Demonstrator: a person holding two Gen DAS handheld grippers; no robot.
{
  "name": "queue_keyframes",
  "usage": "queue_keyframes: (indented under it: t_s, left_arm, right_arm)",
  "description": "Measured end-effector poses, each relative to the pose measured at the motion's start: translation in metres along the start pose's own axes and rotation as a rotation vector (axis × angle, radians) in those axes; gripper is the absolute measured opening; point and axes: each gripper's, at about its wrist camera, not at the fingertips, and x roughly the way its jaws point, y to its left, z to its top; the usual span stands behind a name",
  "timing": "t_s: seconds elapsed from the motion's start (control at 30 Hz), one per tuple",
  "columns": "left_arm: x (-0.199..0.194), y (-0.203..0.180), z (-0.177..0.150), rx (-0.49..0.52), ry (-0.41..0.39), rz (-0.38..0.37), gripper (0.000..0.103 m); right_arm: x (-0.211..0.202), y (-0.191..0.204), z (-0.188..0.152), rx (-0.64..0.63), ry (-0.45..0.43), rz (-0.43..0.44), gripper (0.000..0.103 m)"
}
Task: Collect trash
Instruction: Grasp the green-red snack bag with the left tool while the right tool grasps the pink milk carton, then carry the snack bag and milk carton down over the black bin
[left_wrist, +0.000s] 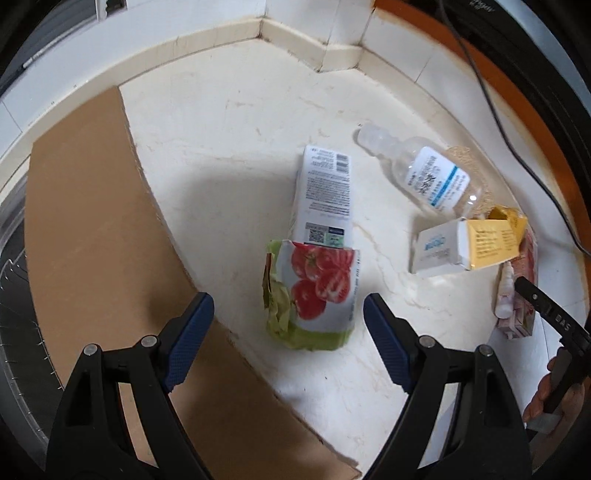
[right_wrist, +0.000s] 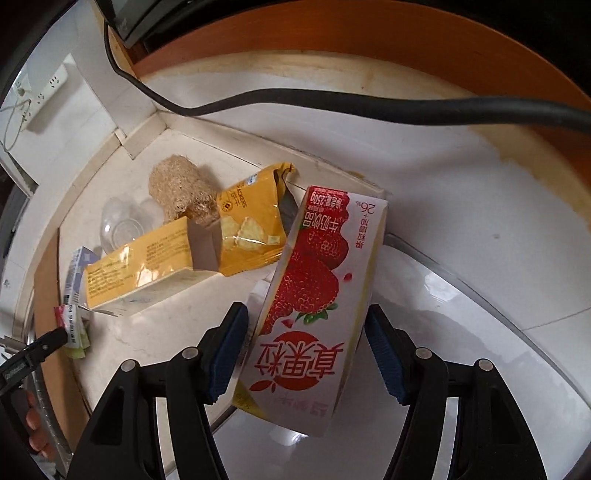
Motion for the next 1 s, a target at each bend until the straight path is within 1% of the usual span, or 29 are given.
queue_keyframes:
  t_s: [0.13,0.2,0.23,0.33,0.37,0.53,0.7,0.8,0.83,0.87,1.0]
  left_arm:
    - [0.018,-0.001,0.003,-0.014,0.024,0.002,0.081]
    - [0.02,-0.001,0.0,-0.021,0.028,-0.001,0.075]
    - [0.021,-0.002,0.0,-0.021,0.031,-0.008,0.069]
    - [0.021,-0.01,-0.001,0.006,0.021,0.022,0.047]
    - [0.022,-0.012,-0.001,0.016,0.024,0.027,0.042]
    - [0.02,-0.018,-0.006,0.029,0.035,0.021,0.039]
    - [0.013,-0.021,-0.018,0.024,0.031,0.003,0.036]
    - [0.008,-0.023,-0.027,0.018,0.027,-0.011,0.033]
    - [-0.001,-0.016,-0.029,0.016,0.025,-0.016,0.03]
    - [-0.004,-0.017,-0.032,0.018,0.019,-0.02,0.029]
    - [-0.021,-0.021,-0.042,0.038,-0.006,-0.012,0.021]
  right_arm:
    - [0.006,-0.005,-0.001,0.014,0.003,0.031,0.067]
    - [0.006,-0.008,-0.004,0.016,0.006,0.031,0.066]
    - [0.006,-0.009,-0.006,0.013,0.005,0.03,0.066]
    - [0.001,-0.012,-0.013,0.004,0.009,0.034,0.065]
    - [0.001,-0.012,-0.015,0.0,0.015,0.033,0.064]
    - [0.001,-0.018,-0.026,-0.002,0.031,0.048,0.063]
    - [0.001,-0.015,-0.027,-0.029,0.031,0.044,0.06]
    - [0.0,-0.015,-0.032,-0.028,0.024,0.048,0.058]
    - [-0.001,-0.015,-0.035,-0.021,0.024,0.051,0.057]
    - [-0.002,-0.015,-0.036,-0.018,0.02,0.05,0.057]
    - [-0.011,-0.02,-0.048,-0.01,0.0,0.033,0.055]
